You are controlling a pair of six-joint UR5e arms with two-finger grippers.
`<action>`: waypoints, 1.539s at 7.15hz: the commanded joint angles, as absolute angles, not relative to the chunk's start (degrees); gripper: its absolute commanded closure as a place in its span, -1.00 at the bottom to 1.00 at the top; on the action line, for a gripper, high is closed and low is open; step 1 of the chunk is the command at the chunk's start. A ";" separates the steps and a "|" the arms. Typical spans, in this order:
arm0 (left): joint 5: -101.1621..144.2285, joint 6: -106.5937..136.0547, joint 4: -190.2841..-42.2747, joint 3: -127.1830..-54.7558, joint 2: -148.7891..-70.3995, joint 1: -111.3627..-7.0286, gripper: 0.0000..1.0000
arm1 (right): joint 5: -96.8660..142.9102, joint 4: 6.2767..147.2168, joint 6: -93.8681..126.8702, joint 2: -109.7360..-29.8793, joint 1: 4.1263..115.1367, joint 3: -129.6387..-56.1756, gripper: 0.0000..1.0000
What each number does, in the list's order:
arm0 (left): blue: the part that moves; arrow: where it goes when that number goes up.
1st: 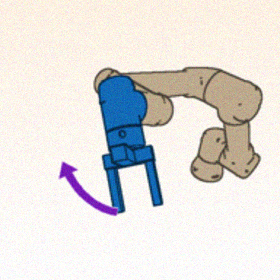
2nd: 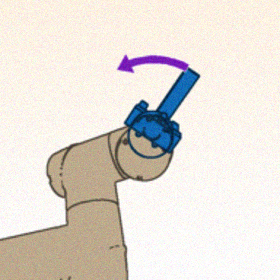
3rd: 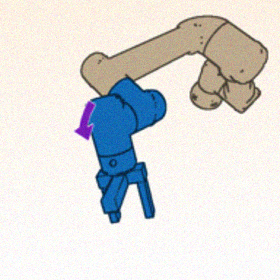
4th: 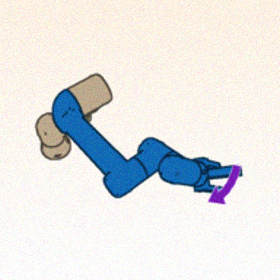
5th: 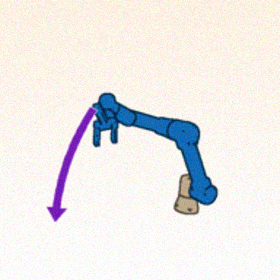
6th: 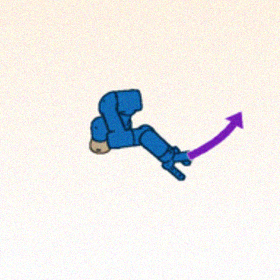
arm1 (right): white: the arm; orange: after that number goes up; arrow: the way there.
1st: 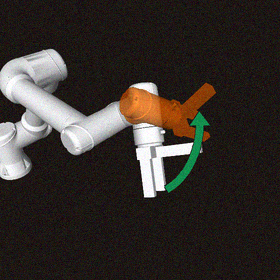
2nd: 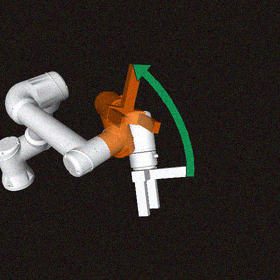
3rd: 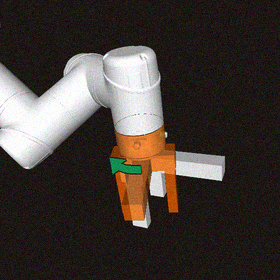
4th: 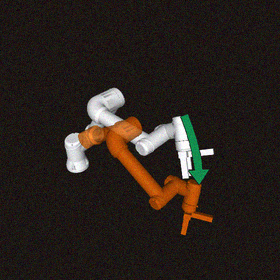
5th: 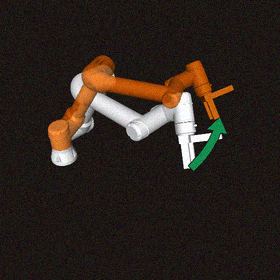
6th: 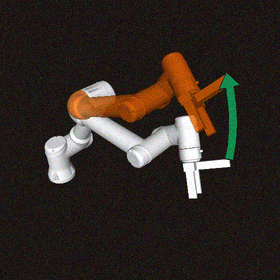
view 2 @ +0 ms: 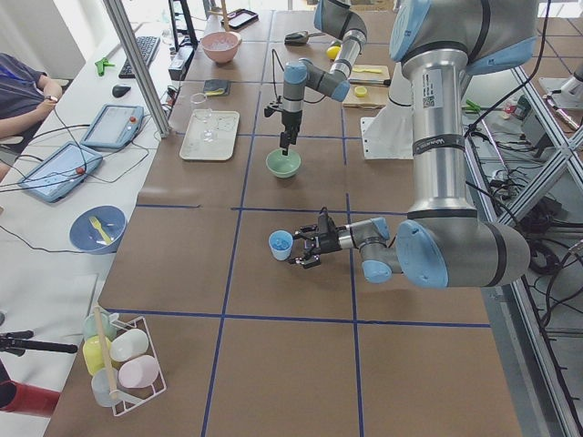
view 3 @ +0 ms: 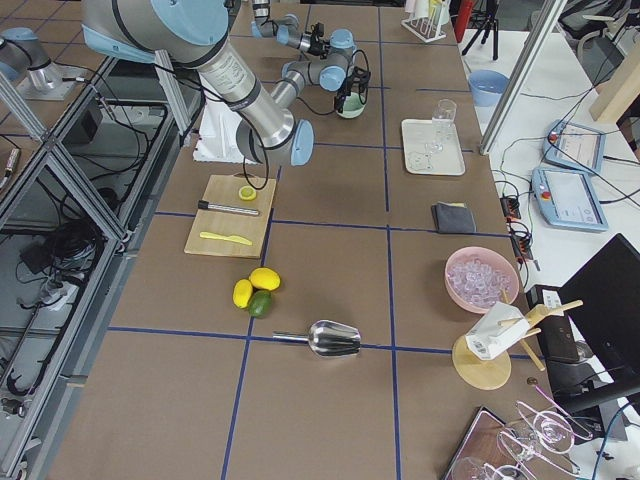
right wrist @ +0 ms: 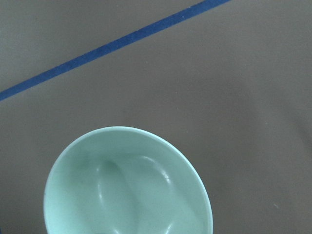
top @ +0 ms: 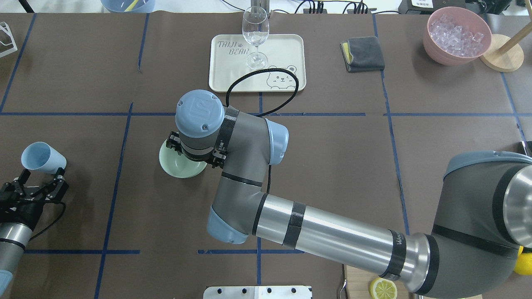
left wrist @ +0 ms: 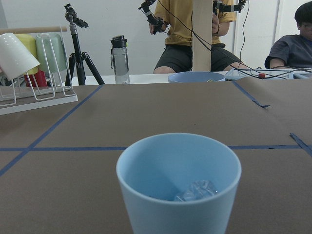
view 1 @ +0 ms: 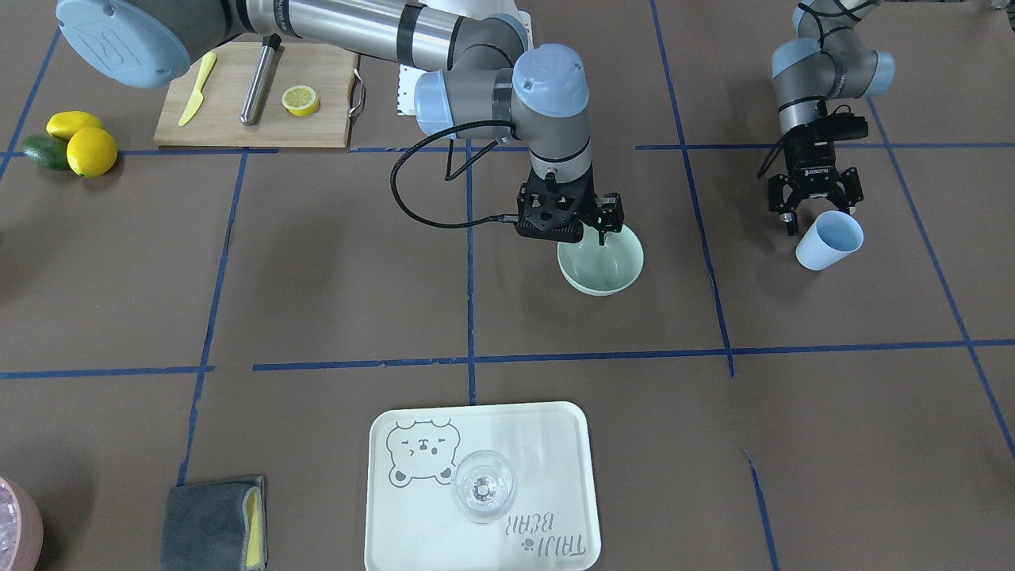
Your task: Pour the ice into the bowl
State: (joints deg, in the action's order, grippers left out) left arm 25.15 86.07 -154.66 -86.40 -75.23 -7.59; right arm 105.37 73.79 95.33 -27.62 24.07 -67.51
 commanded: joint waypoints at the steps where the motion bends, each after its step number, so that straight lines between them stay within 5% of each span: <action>1: 25.31 86.04 -154.77 -86.31 -75.32 -8.61 -1.00 | 105.64 74.26 95.27 -27.60 24.08 -68.37 -1.00; 7: 25.75 84.29 -154.78 -84.91 -77.69 -12.21 -1.00 | 107.14 86.22 92.47 -36.45 25.74 -84.17 -1.00; 8: 25.93 84.29 -154.78 -84.73 -77.96 -12.30 -0.67 | 107.14 88.40 90.81 -37.00 26.27 -85.33 -1.00; 9: 26.54 84.29 -154.69 -84.55 -78.66 -12.48 -0.03 | 107.14 89.37 90.18 -36.91 26.63 -85.60 -1.00; 10: 26.89 84.20 -154.77 -84.55 -78.92 -12.48 0.89 | 107.14 89.47 90.09 -36.91 27.15 -85.69 -1.00; 11: 28.63 81.41 -155.73 -86.29 -79.19 -13.79 1.00 | 107.49 90.17 90.09 -37.00 27.85 -86.04 -1.00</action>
